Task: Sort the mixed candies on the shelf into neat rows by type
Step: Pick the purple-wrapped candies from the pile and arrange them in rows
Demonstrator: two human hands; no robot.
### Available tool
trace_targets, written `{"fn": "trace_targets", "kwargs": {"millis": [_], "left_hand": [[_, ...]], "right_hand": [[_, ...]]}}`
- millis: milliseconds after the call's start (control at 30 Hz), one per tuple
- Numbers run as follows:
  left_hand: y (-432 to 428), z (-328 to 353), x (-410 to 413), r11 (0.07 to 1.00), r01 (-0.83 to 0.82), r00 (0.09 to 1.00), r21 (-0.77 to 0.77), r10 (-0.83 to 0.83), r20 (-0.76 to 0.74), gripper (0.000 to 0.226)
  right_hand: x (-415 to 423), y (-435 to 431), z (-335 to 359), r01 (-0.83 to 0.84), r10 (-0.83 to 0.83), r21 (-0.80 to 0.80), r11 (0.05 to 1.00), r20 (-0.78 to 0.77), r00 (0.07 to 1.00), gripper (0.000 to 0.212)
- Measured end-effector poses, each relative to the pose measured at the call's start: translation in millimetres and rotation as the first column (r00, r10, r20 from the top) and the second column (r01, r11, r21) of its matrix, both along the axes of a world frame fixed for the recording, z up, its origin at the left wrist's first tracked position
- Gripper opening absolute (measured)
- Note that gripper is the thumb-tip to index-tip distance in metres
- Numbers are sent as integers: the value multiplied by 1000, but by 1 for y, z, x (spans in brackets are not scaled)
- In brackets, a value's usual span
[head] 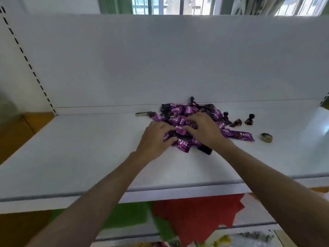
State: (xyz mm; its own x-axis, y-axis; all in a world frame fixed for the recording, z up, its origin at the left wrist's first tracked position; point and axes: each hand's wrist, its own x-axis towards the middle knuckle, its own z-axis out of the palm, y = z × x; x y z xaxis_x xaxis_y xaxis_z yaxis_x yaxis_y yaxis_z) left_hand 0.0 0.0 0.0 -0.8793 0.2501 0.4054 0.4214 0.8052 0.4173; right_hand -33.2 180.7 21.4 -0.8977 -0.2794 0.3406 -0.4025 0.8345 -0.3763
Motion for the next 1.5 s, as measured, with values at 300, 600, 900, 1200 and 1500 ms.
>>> {"fn": "trace_targets", "kwargs": {"millis": [300, 600, 900, 1200, 1500], "left_hand": [[-7, -18, -30, 991, 135, 991, -27, -134, 17, 32], [2, -7, -25, 943, 247, 960, 223, -269, 75, 28], [-43, 14, -30, 874, -126, 992, 469, 117, 48, 34], [-197, 2, -10, 898, -324, 945, 298, 321, 61, 28], [-337, -12, -29, 955, -287, 953, 74, 277, 121, 33]], "right_hand": [[-19, -12, -16, 56, -58, 120, 991, 15, 998, 39], [-17, 0, -8, 69, -68, -291, 954, 12, 998, 32], [-58, -56, 2, -88, 34, -349, 933, -157, 987, 38], [-87, -217, 1, -392, 391, -199, 898, -46, 919, 31], [-117, -373, -27, -364, 363, -82, 928, -33, 931, 31]]}}
